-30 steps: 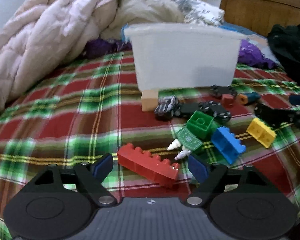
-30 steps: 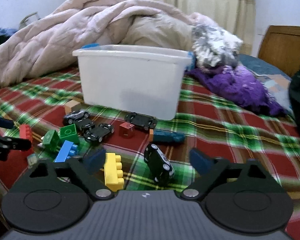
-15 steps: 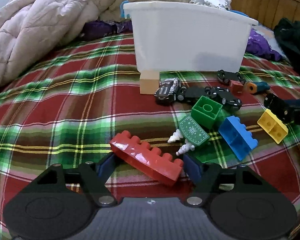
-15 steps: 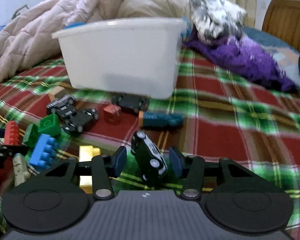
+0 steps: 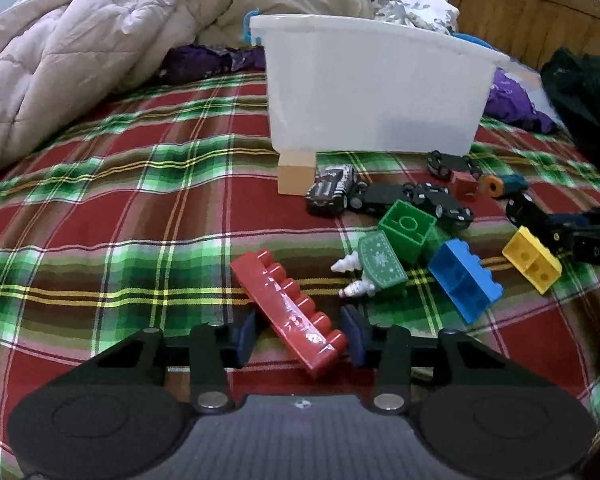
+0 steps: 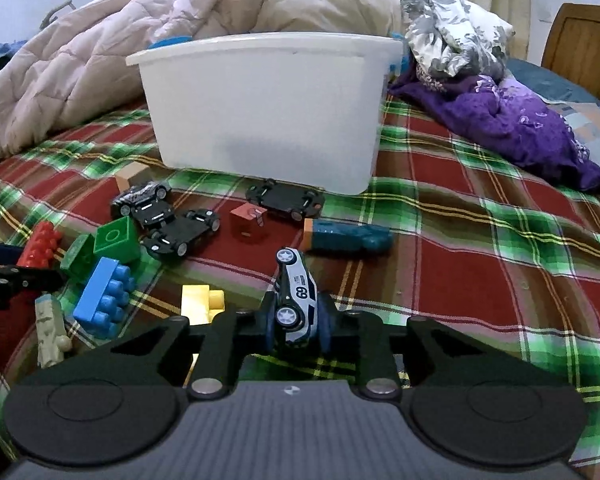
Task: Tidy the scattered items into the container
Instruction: 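Grasp the red brick with the left tool while the right tool grasps the black-white toy car, then carry the red brick and toy car over the clear box and release both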
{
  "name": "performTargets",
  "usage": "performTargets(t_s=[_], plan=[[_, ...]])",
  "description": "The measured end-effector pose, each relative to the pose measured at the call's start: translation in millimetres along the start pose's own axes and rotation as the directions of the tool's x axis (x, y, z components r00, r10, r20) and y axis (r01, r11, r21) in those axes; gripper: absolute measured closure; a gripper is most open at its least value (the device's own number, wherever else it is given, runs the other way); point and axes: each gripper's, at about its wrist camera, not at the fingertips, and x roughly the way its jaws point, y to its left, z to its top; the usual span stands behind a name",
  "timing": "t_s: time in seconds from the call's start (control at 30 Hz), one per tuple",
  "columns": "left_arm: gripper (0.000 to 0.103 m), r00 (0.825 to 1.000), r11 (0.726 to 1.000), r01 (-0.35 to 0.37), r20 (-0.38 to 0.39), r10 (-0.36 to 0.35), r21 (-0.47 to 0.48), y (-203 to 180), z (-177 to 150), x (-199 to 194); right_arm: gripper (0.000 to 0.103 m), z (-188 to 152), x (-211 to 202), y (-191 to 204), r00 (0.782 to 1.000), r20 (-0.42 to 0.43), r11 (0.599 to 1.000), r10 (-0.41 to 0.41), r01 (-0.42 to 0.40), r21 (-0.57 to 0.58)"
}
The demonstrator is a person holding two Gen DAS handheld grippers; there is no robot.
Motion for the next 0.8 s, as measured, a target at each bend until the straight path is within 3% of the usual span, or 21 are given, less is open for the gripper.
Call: performTargets(t_s=[0.07, 0.13, 0.2, 0.27, 0.6, 0.8], plan=[[0.041, 1.0, 1.0, -0.024, -0.001, 0.024, 0.011, -2.2, 0.4, 4.2, 0.079, 0.0, 1.9, 0.7, 1.0, -0.007, 1.0, -0.004, 0.004, -0.003], [0.045, 1.0, 1.0, -0.029, 0.006, 0.029, 0.007, -2.5, 2.0, 6.1, 0.079, 0.3, 1.5, 1.5, 1.0, -0.003, 1.0, -0.004, 0.004, -0.005], [0.066, 1.0, 1.0, -0.018, 0.018, 0.018, 0.01, -2.5, 2.5, 2.9, 0.08, 0.2, -0.4, 2.6, 1.0, 0.007, 1.0, 0.007, -0.007, -0.013], [0.078, 1.0, 1.0, -0.007, 0.029, 0.007, 0.025, -3.6, 2.4, 0.4, 0.08, -0.2, -2.5, 3.9, 1.0, 0.015, 1.0, 0.014, -0.013, -0.015], [0.078, 0.995, 0.998, -0.008, 0.1, 0.001, 0.069, -11.1, 5.4, -15.1, 0.08, 1.0, -10.8, 11.0, 0.998, 0.065, 0.999, 0.018, -0.015, -0.032], [0.078, 0.989, 0.999, 0.012, 0.146, -0.016, 0.032, -1.7, 14.7, -34.2, 0.08, 3.7, -22.2, 9.3, 0.992, 0.126, 1.0, 0.012, -0.011, -0.007]])
